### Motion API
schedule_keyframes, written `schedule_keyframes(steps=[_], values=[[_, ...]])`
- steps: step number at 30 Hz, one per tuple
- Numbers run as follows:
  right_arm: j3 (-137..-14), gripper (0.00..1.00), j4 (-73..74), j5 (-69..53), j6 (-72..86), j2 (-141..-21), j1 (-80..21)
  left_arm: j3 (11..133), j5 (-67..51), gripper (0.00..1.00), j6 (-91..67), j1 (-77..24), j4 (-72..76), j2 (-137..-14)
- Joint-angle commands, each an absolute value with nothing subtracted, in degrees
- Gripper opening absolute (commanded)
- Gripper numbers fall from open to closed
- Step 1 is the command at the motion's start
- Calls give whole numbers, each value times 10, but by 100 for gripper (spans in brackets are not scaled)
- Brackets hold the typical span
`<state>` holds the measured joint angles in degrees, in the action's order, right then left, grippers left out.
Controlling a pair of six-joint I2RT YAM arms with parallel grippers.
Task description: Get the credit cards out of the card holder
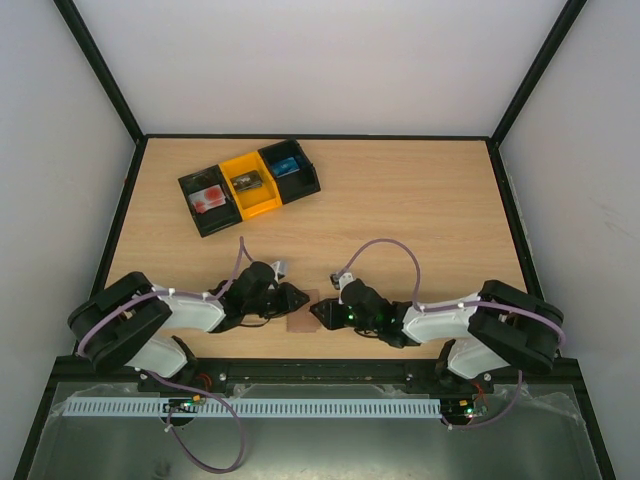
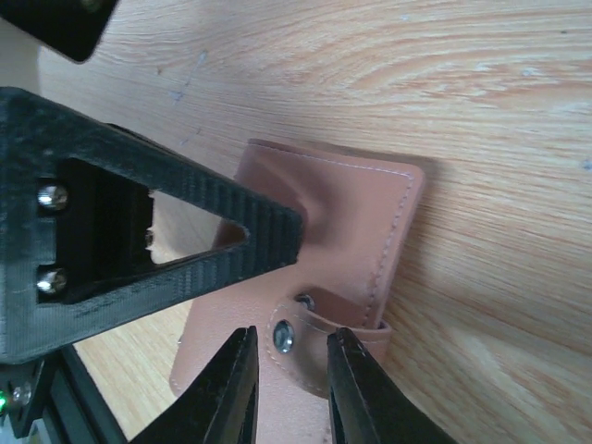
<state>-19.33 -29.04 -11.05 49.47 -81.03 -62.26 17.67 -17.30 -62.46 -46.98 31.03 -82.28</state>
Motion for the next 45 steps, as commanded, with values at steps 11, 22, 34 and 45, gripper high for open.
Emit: schedule_keyframes(steps=[11, 22, 34, 45], values=[[-273, 29, -91, -23, 304, -744, -621, 205, -164, 24, -632, -468, 223, -732], [-214, 23, -205, -64, 465, -771, -622, 188, -172, 24, -605, -454, 214, -731], [-215, 19, -261, -100, 495, -811, -621, 166, -180, 23, -605, -454, 262, -800], [-225, 18, -276, -109, 501, -845, -622, 152, -172, 23, -613, -454, 268, -786]])
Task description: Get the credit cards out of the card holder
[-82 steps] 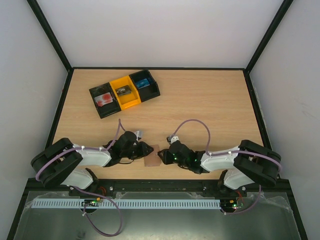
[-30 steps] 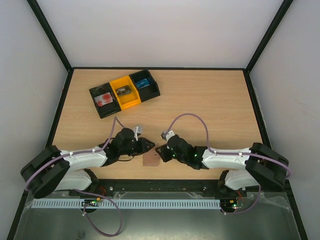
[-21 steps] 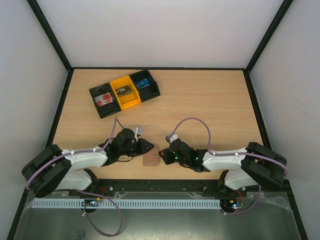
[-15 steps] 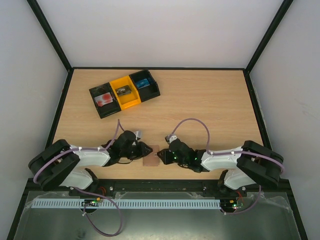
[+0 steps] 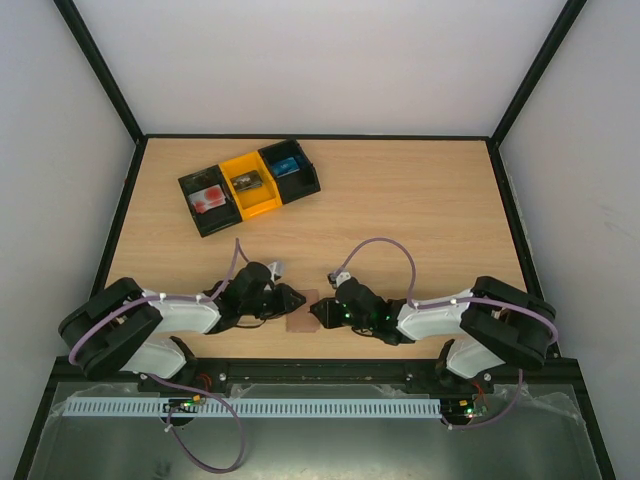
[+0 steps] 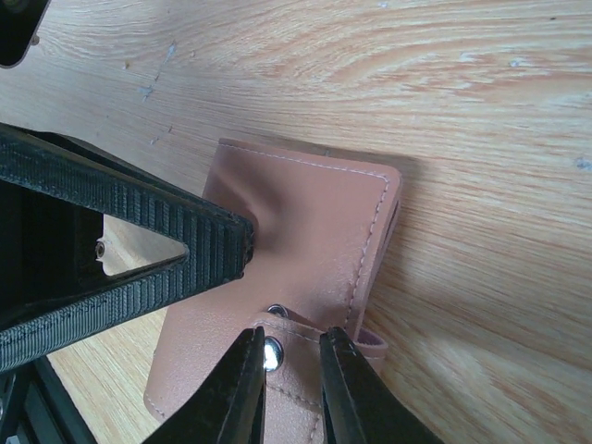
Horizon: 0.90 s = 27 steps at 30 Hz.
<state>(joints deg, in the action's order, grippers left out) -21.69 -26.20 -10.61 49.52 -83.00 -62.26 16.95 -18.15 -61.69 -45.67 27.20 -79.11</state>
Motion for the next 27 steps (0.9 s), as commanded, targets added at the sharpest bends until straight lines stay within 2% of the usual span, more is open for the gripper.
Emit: schedule_keyframes(steps=[1, 14, 27], values=[[-226, 18, -277, -109, 500, -847, -622, 152, -172, 23, -613, -454, 267, -785], [-233, 19, -185, -66, 484, -785, -622, 152, -170, 23, -614, -454, 263, -778], [-221, 18, -244, -112, 503, -812, -627, 146, -166, 23, -619, -454, 265, -773]])
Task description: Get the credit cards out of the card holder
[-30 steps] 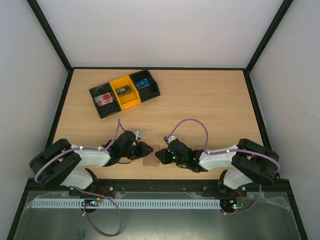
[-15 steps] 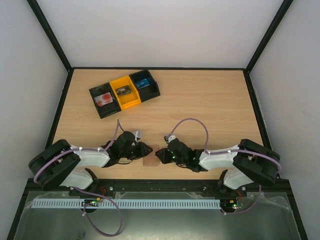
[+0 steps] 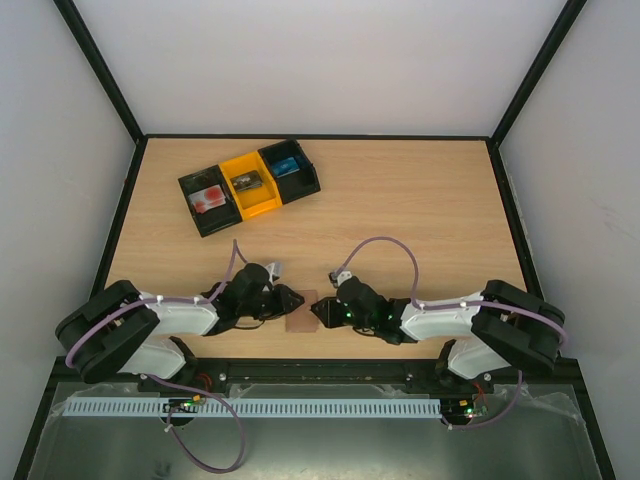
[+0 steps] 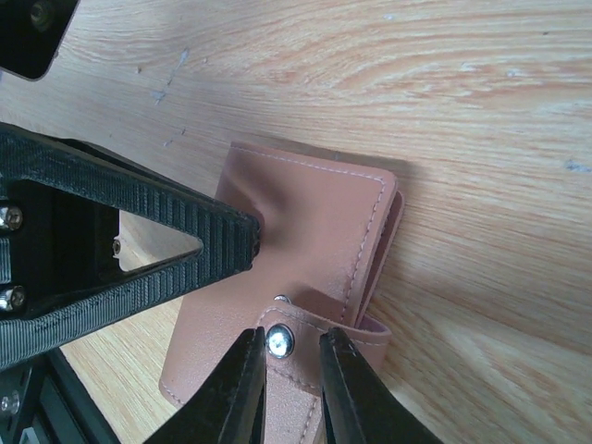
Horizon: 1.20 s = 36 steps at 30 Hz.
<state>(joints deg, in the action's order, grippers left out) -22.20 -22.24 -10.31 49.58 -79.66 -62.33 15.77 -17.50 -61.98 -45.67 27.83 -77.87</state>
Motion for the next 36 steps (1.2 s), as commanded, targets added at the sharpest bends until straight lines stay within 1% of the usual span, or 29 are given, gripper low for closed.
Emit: schedule_keyframes(steps=[1, 16, 22, 30, 36], values=[[-223, 18, -246, -114, 503, -816, -628, 146, -165, 23, -620, -454, 266, -773], [-239, 17, -271, -114, 506, -861, -629, 149, -166, 23, -624, -459, 269, -771], [-243, 17, -280, -93, 508, -867, -629, 149, -167, 23, -625, -460, 273, -771], [-242, 18, -274, -80, 508, -851, -630, 150, -168, 23, -627, -461, 272, -777], [-222, 18, -272, -87, 518, -828, -631, 159, -158, 23, -628, -461, 242, -745]])
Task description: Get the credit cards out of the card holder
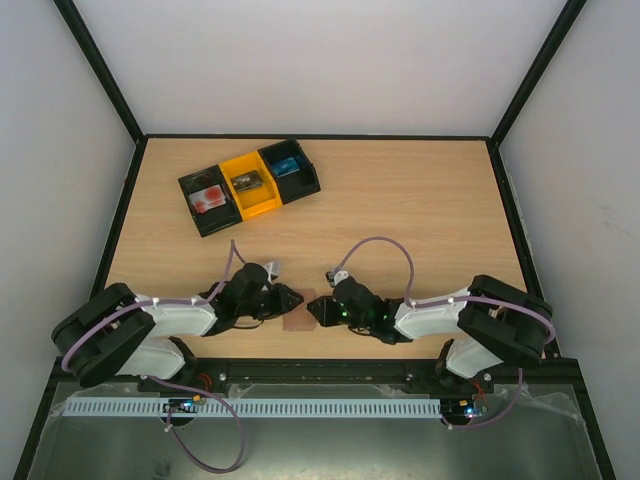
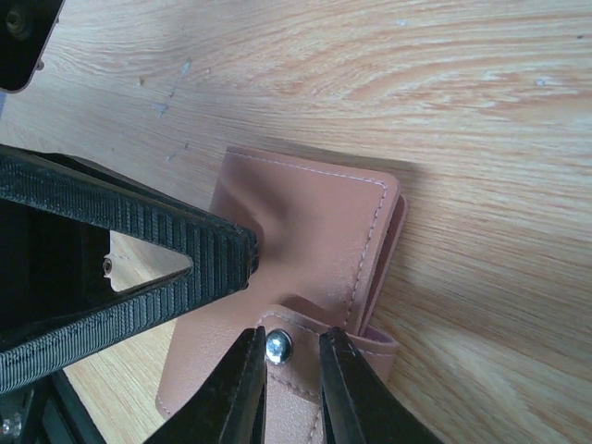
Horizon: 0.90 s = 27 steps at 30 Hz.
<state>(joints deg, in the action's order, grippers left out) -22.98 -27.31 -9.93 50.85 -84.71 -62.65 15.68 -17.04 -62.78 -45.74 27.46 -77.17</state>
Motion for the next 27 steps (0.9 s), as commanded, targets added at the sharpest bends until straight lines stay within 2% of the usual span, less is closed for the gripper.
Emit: schedule_keyframes(steps=[1, 27], values=[[-222, 18, -269, -87, 519, -825, -632, 161, -151, 23, -624, -461, 230, -740], [-258, 18, -250, -64, 505, -861, -647, 154, -149, 23, -620, -461, 222, -742]])
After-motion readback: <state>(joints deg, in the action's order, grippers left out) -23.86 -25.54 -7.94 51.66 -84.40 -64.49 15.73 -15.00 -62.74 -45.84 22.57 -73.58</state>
